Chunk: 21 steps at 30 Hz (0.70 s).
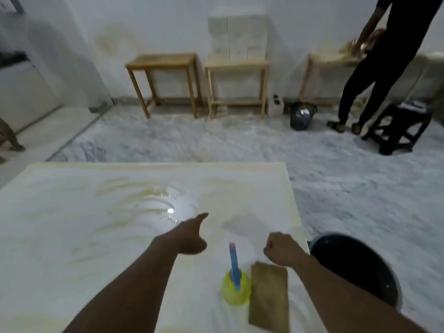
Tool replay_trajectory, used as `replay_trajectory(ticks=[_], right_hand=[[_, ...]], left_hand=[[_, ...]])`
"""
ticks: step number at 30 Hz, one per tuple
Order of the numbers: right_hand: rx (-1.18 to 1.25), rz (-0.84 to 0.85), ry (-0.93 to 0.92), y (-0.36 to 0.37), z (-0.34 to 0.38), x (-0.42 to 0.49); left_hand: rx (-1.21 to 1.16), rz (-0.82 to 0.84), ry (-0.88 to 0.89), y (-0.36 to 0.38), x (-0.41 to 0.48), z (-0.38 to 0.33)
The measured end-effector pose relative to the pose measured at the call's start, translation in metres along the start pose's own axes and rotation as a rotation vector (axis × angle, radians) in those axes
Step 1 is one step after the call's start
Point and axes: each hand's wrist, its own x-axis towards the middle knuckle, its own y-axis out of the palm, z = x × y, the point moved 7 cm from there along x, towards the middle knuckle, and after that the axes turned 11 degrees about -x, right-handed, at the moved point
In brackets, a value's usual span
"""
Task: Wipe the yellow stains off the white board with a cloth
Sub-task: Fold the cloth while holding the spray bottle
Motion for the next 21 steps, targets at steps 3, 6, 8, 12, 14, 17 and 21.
replay_trajectory(ticks=[3,6,8,12,14,17,21], right_hand=[[-0.006,0.059,0.058,0.077,-0.019,-0.009],[-0.151,-0.105,0.000,0.129,-0.018,-0.014],[-0.285,-0.153,0.014,0.135,-0.014,-0.017],[-0.278,-0.185,0.144,0.149,-0.018,-0.020],[-0.299,-0.215,0.157,0.148,-0.013,-0.022],[-0.160,-0.238,0.132,0.130,-0.003,-0.027],[0.248,-0.247,0.260,0.109,-0.019,-0.029]], left_hand=[[-0.010,0.198,-0.032,0.065,0.002,0.033],[-0.157,0.271,0.080,0.118,-0.003,0.027],[-0.308,0.211,0.132,0.137,-0.001,0.014],[-0.461,-0.092,0.147,0.144,0.005,0.014],[-0.493,-0.163,0.169,0.135,0.005,0.018],[-0.533,-0.249,0.192,0.113,0.004,0.024],[-0.581,-0.340,0.186,0.076,-0.004,0.027]])
